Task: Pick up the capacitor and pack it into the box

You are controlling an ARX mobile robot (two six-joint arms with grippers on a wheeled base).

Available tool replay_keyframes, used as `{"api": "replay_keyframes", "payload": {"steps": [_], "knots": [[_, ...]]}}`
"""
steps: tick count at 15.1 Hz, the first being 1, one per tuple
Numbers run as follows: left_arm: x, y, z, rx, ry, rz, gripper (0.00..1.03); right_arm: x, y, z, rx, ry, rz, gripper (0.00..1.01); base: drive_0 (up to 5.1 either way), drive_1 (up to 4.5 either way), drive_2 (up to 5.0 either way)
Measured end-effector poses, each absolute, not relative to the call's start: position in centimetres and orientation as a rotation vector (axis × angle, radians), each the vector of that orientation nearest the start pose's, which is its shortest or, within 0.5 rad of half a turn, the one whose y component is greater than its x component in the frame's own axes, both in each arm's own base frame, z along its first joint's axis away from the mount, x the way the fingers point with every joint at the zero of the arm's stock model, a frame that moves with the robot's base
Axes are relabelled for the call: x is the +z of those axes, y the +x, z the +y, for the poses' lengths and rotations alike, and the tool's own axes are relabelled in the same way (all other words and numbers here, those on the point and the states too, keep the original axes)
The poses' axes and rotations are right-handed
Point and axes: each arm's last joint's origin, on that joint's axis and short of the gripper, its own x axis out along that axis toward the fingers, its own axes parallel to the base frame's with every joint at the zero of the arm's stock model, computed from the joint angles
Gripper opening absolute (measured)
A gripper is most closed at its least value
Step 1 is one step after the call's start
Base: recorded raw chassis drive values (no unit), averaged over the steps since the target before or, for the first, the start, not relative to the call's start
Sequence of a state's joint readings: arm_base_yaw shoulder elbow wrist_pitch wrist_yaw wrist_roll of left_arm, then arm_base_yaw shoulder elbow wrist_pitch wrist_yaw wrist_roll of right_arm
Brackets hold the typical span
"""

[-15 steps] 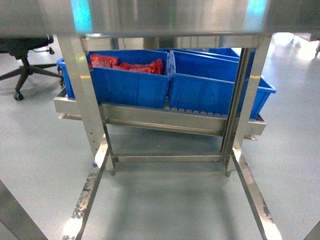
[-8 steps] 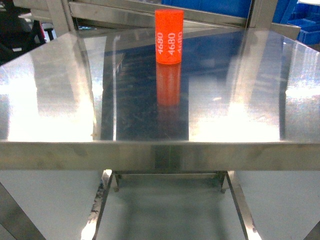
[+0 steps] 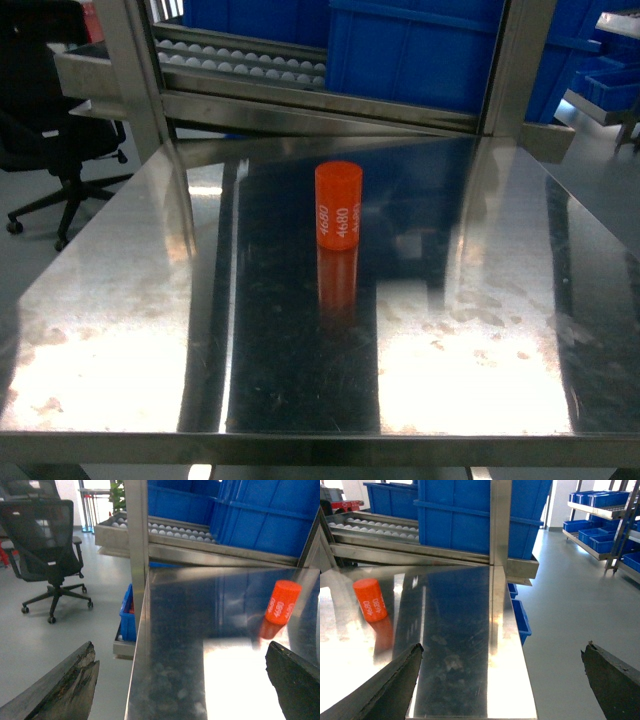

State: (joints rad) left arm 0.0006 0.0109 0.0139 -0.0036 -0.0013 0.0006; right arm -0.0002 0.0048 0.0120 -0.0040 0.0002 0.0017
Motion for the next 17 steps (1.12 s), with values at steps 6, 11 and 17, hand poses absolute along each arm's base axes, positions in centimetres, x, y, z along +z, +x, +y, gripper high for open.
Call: {"api": "replay_keyframes", "payload": {"steps": [6,11,17], "knots": [[16.70,9.75,0.01,0.001,0.000,0.002,0.98,16.67,9.73,0.00,0.000,0.002,-0.001,0.98,0.0,0.00,0.0],[16.70,9.75,0.01,0.001,0.000,0.001,0.98,16.67,9.73,0.00,0.000,0.002,-0.002,0.98,0.0,0.00,0.0],[16.70,9.75,0.01,0.001,0.000,0.001,0.98,16.67,9.73,0.00,0.000,0.002,-0.002,0.98,0.0,0.00,0.0]]}}
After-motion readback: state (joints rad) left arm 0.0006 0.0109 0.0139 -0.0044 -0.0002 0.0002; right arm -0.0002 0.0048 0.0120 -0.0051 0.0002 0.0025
